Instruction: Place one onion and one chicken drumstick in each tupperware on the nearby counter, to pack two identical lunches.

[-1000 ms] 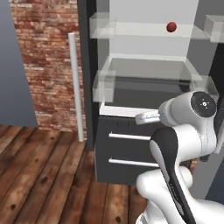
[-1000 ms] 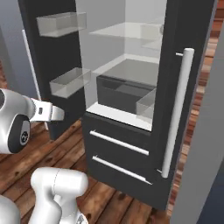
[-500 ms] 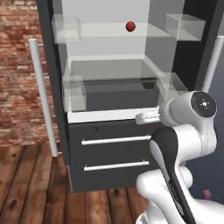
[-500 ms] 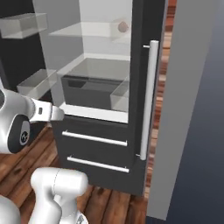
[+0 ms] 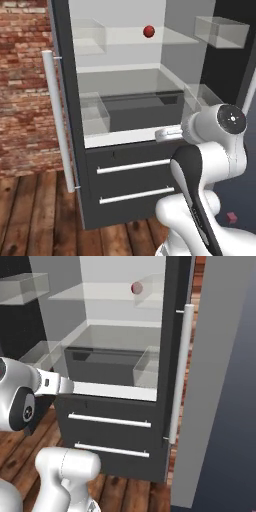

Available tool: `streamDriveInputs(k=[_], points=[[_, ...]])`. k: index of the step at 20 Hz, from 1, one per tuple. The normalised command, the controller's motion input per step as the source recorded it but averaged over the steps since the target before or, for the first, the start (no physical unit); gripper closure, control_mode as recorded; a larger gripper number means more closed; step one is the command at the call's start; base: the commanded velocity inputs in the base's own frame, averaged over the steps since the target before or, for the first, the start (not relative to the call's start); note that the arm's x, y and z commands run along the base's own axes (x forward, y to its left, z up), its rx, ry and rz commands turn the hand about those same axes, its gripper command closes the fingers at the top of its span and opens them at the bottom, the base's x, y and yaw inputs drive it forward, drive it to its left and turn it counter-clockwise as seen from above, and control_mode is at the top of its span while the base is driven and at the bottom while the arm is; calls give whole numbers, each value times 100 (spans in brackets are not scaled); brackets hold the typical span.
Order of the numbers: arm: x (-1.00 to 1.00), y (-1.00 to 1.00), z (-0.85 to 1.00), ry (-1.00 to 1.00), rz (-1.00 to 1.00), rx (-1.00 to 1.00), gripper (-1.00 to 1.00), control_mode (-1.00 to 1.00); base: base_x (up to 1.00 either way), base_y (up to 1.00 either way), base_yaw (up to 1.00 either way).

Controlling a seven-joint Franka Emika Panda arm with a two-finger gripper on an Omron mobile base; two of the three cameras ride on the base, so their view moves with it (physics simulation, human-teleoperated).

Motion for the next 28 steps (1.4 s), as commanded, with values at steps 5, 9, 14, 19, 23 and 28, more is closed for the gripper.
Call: streamDriveInputs(k=[5, 9, 14, 19, 23, 28], points=[[0, 0, 0, 0, 0, 0, -100, 100, 20, -11, -10], [0, 0, 0, 0, 0, 0, -100, 100, 28, -8, -8], [0, 0, 0, 0, 0, 0, -100, 100, 63, 0, -6], [0, 0, 0, 0, 0, 0, -100, 100, 78, -1, -5], [0, 0, 0, 0, 0, 0, -100, 100, 71, -4, -4], [0, 0, 0, 0, 0, 0, -100, 100, 54, -4, -3]])
